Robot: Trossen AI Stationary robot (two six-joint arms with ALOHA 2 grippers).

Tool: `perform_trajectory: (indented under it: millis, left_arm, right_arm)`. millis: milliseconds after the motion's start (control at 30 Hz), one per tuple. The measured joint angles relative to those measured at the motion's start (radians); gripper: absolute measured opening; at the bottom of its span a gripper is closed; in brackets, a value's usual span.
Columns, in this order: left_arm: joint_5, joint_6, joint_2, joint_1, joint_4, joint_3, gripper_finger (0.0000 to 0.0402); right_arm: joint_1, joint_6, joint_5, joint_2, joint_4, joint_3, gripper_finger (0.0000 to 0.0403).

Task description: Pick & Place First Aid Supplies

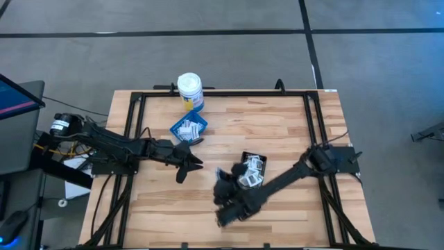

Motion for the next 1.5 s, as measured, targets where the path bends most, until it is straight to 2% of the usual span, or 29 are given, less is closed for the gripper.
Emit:
perform_trajectory:
  millis: [133,300,700,967,1200,1500]
  left_arm:
    - [-0.011,0.040,0.009,-0.007,-0.003,0.000,0.0112]
    - [-0.072,0.057,0.042,-0.007,-0.002,-0.001,0.0112]
    - [-0.073,0.025,0.152,-0.013,0.041,-0.001,0.0112]
    - [-0.068,0.025,0.093,-0.046,0.042,0.000,0.0112]
    - [-0.082,0.017,0.102,-0.046,0.049,0.000,0.0112]
    - [-0.092,0.018,0.133,-0.046,0.052,0.000,0.0112]
  right_arm:
    - [-0.079,0.008,0.001,0.000,0.051,0.014,0.0011]
    - [-0.127,-0.066,-0.169,0.001,0.225,0.020,0.0003]
    - [-0.131,-0.104,-0.169,0.002,0.252,0.014,0.0005]
    - [-0.122,-0.105,-0.169,0.002,0.155,0.014,0.0004]
    - [-0.124,-0.105,-0.170,0.002,0.286,0.014,0.0006]
    - [-0.125,-0.105,-0.171,0.002,0.297,0.013,0.0007]
